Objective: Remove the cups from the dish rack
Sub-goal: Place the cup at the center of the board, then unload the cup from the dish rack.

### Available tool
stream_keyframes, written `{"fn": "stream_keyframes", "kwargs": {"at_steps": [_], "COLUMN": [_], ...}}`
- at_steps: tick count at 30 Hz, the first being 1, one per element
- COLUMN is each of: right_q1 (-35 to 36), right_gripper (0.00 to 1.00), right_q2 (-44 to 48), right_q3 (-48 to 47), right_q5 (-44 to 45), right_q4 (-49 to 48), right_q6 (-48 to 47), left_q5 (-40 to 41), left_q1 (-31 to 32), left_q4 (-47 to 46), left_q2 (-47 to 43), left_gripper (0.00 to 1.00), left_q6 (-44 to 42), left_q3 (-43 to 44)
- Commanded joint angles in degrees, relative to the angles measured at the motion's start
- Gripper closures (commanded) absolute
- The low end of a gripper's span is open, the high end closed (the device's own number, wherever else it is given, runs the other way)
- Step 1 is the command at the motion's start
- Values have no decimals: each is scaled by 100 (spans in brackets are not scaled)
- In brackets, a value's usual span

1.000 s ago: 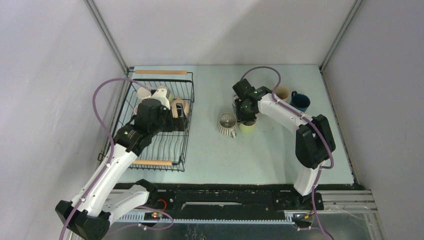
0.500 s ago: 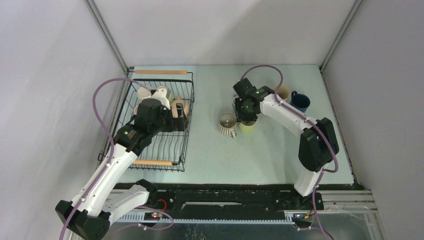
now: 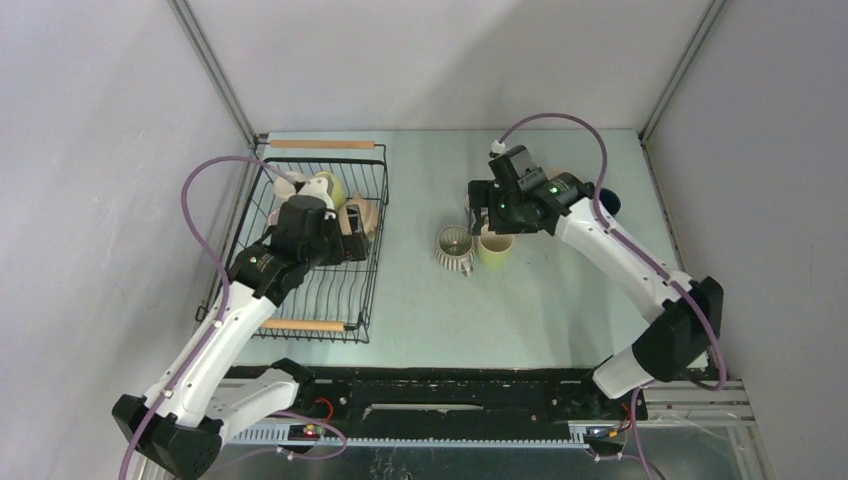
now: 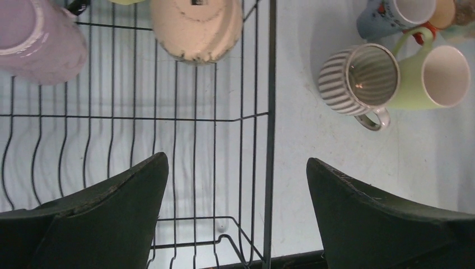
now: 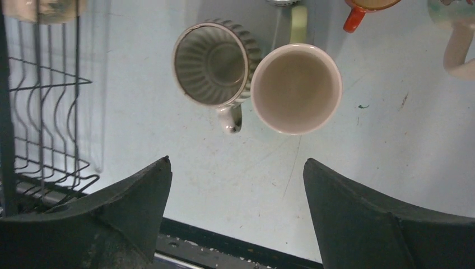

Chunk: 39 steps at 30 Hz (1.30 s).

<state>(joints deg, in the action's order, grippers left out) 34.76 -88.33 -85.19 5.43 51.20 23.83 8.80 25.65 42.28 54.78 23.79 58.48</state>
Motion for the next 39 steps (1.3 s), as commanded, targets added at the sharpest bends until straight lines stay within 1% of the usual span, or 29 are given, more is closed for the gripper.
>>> {"fn": "stream_keyframes", "kwargs": {"at_steps": [1, 5, 10, 14, 20, 24, 29, 32, 33, 39], "right_q1": [92, 92, 67, 67, 66, 66, 57, 57, 54, -46], "right_gripper": [6, 3, 2, 2, 2, 2, 2, 2, 2, 2], "right_q2": [566, 857, 1065, 1174, 1315, 1370, 1431, 1470, 1483, 1546], "right_q3": [-26, 162, 411, 583, 775, 848, 899, 925, 944, 1056], "right_q5": [-85, -225, -398, -561, -792, -885, -962, -997, -1007, -1062], "right_q4": [-113, -263, -426, -582, -753, -841, -883, -899, -911, -943], "right_q6": [-80, -177, -266, -296, -316, -330, -352, -366, -377, -418], "left_q5": [757, 1129, 1503, 1734, 2066, 2004, 1914, 1658, 1579, 1555], "left_q1": [-74, -404, -988, -1483, -1985, -2314, -2507, -2547, -2692, -2881], "left_q4": [350, 615, 808, 883, 729, 463, 178, -45, -137, -61], "left_q2": [99, 309, 714, 1213, 1945, 2419, 2993, 3243, 3346, 3880], "left_gripper": [0, 0, 0, 0, 0, 0, 0, 0, 0, 0], "left_q6": [458, 873, 1227, 1253, 1037, 857, 641, 501, 447, 303], "left_q3": [597, 765, 956, 1201, 1500, 1591, 1760, 1865, 1884, 2132]}}
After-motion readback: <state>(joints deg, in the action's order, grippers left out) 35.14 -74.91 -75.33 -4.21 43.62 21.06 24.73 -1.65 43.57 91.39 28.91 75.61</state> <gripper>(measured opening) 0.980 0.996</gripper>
